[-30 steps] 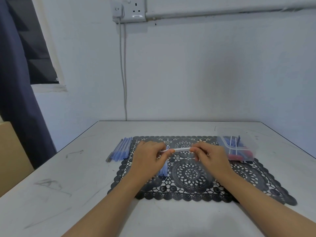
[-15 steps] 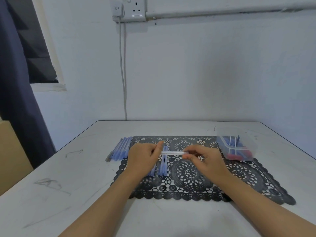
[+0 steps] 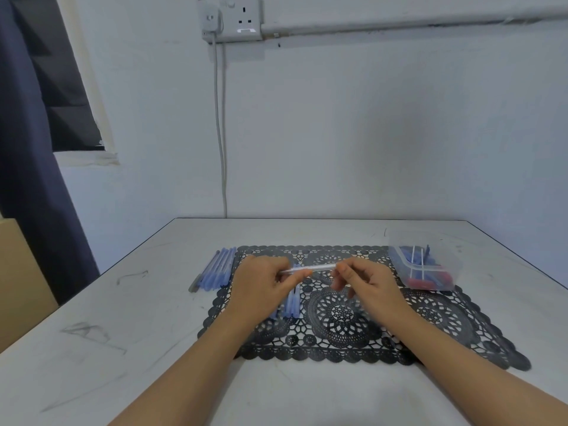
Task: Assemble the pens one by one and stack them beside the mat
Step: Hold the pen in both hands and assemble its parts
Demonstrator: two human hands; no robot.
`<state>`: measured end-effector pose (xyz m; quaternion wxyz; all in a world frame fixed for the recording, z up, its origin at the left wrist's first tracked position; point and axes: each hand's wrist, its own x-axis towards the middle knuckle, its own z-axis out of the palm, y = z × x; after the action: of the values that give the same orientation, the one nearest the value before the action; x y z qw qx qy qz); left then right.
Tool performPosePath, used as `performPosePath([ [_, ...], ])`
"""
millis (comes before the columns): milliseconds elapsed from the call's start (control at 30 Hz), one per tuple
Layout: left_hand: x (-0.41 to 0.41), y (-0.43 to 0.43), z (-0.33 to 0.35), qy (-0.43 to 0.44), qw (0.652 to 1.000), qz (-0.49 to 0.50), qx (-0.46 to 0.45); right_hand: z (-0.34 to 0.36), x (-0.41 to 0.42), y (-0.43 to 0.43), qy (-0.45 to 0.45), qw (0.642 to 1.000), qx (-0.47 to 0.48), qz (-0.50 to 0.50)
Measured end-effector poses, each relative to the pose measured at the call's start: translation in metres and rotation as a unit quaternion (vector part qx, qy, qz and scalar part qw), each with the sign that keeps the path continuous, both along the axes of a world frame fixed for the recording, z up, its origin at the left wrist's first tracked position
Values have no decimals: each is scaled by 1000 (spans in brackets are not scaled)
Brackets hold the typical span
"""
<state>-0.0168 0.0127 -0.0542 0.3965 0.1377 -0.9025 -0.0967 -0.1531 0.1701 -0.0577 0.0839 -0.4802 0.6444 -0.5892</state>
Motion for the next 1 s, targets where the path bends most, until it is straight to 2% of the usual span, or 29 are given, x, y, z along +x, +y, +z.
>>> performPosePath([
  [100, 0, -1, -2, 3, 1000, -6, 4, -1, -1, -2, 9, 1000, 8, -12],
  [233, -1, -3, -5, 11, 1000, 4, 0, -2, -1, -3, -28, 1000, 1, -14],
  [400, -1, -3, -5, 7, 1000, 13, -3, 1, 4, 0, -28, 999, 0, 19],
  [600, 0, -1, -3, -14, 999, 28, -9, 1, 1, -4, -49, 999, 7, -8],
  [1000, 0, -1, -5, -9, 1000, 25, -7, 1, 1, -4, -108, 994, -9, 9],
])
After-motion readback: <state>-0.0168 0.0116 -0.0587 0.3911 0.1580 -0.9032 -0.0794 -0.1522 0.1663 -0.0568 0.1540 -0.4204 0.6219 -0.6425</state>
